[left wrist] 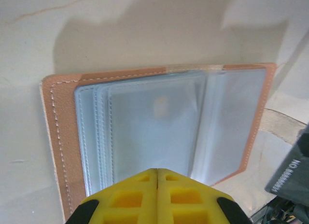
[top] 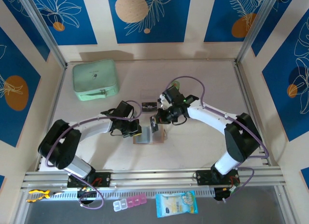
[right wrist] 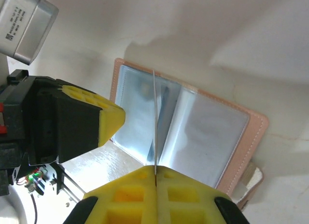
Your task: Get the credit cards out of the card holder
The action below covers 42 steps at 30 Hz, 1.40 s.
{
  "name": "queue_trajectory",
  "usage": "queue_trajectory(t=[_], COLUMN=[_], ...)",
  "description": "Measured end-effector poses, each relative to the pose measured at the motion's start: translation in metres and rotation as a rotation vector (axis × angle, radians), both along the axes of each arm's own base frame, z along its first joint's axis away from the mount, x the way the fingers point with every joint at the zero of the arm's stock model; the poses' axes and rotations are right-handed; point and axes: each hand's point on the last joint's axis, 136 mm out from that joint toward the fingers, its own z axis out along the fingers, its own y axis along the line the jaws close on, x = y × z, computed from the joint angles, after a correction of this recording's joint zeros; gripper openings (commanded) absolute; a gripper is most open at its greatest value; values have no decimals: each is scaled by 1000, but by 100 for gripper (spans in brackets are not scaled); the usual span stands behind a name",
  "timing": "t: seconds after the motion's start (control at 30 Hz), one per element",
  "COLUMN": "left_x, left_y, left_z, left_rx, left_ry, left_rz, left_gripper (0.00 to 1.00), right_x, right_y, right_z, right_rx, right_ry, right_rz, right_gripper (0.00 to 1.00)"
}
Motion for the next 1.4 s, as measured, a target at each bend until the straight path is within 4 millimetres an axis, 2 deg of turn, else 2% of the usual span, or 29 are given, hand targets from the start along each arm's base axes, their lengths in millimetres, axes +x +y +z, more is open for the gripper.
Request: queue_trajectory(t=[0.23, 0.37, 0.63, 0.83, 1.2, 1.4], left_x=[2, 3, 6, 13, 19, 21], left_y=[5, 9, 20, 30, 42, 45], left_z=[13, 19, 33, 35, 23, 15], left_rx=[13, 14, 12, 13, 32, 41], left_ry=[-33, -49, -77, -76, -35, -2], left_rz=[12, 25, 58, 97, 136, 147], left_gripper=[9, 9, 10, 10, 10, 10], right_x=[30, 44, 67, 91, 127, 135], right_y=[-7, -10, -10, 3, 20, 19], right_z=[46, 55, 38, 29, 10, 1], right_rx=[-51, -104, -249, -289, -312, -319], right_ry=[-234, -362, -531, -584, -591, -578], right_rz=[205, 361, 711, 884, 998, 1020], right_gripper=[2, 0, 0, 0, 0, 0])
